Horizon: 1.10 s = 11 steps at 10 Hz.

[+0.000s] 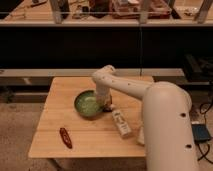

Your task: Push the ceramic bowl across the table

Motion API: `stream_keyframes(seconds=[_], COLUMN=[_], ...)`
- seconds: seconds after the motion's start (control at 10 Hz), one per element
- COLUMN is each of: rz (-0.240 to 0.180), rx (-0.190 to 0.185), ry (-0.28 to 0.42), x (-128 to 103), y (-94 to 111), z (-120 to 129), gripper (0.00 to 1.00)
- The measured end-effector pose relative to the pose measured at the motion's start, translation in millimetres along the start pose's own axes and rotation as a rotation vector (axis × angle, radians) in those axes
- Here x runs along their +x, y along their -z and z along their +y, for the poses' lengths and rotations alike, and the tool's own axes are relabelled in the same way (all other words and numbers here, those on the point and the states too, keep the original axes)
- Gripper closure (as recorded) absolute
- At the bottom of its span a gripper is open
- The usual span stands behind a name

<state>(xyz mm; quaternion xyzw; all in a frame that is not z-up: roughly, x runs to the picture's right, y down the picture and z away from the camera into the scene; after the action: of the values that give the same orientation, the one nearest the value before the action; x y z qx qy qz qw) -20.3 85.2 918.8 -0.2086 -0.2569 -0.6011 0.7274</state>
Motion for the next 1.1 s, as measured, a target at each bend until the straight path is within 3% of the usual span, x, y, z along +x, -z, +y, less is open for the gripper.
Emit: stream_keyframes(seconds=[0.5,1.1], rz=[-0.012,-0.021], rx=[-0.032,-0.047], ry=[-0.085,-0.157], x=[-3,-17], y=[7,11], z=[47,78], gripper=[1.00,1.00])
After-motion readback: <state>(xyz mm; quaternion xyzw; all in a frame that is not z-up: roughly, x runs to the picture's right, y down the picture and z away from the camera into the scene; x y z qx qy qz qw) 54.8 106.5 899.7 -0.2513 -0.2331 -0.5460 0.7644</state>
